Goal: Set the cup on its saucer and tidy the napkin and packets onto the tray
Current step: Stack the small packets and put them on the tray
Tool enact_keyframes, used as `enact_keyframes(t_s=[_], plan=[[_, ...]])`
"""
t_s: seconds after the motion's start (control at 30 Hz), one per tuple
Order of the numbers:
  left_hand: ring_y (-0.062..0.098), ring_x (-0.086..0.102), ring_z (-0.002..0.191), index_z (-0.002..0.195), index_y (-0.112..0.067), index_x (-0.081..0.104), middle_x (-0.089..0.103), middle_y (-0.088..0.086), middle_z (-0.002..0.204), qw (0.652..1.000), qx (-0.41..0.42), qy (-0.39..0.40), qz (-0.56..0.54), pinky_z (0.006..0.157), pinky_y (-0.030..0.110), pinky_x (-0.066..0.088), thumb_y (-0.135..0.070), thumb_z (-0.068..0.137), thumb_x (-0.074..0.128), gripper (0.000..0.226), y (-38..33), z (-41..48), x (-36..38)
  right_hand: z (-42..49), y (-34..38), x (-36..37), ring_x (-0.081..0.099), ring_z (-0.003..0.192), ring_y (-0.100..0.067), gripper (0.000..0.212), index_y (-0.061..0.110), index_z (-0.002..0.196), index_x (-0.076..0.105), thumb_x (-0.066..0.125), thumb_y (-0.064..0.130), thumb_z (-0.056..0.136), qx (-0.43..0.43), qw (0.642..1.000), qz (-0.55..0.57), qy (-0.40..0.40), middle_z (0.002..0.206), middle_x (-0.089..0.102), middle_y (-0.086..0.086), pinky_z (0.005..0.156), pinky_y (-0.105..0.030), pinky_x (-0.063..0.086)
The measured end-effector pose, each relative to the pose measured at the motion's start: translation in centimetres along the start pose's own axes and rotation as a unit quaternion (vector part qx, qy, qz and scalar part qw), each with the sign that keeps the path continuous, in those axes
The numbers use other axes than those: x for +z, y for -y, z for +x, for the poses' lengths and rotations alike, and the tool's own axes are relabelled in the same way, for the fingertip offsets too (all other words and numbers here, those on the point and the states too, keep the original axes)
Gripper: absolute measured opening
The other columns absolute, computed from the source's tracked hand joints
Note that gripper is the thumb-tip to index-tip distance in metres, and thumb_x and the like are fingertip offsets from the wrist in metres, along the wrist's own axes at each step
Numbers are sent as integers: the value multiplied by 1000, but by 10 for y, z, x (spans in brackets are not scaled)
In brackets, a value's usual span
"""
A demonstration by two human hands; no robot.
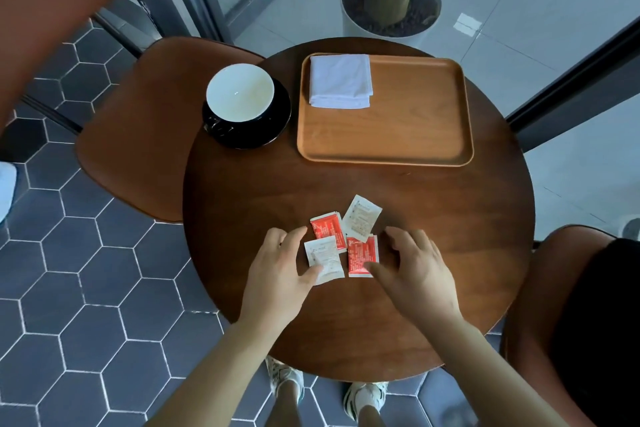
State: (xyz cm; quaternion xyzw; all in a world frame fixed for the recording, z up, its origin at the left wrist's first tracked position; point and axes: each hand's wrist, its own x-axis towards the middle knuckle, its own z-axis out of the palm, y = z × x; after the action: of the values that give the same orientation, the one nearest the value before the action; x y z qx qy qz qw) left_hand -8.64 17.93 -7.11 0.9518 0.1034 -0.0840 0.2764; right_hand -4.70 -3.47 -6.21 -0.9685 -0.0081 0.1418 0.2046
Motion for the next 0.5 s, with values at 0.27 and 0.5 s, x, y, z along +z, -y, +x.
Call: enact_keyframes(t_s=[0.27, 0.5], plan=[[10, 64, 92, 109, -26, 61, 60, -6, 106, 1000, -6, -5, -11, 65, 19, 53, -37, 78, 82, 39, -10, 6, 4, 29, 30, 7, 56, 99, -26, 42, 22, 122, 66, 78, 27, 82, -125, 990, -54, -46, 109, 61, -3, 58, -35, 53], [11, 63, 72, 89, -18, 65, 65, -2, 91, 992, -9, -105, -75, 51, 22, 52, -14, 81, 80, 17, 10, 2, -10, 44, 48, 11, 57, 98, -25, 48, 26, 124, 66, 79, 38, 80, -183, 974, -131, -34, 111, 62, -4, 69, -35, 55]])
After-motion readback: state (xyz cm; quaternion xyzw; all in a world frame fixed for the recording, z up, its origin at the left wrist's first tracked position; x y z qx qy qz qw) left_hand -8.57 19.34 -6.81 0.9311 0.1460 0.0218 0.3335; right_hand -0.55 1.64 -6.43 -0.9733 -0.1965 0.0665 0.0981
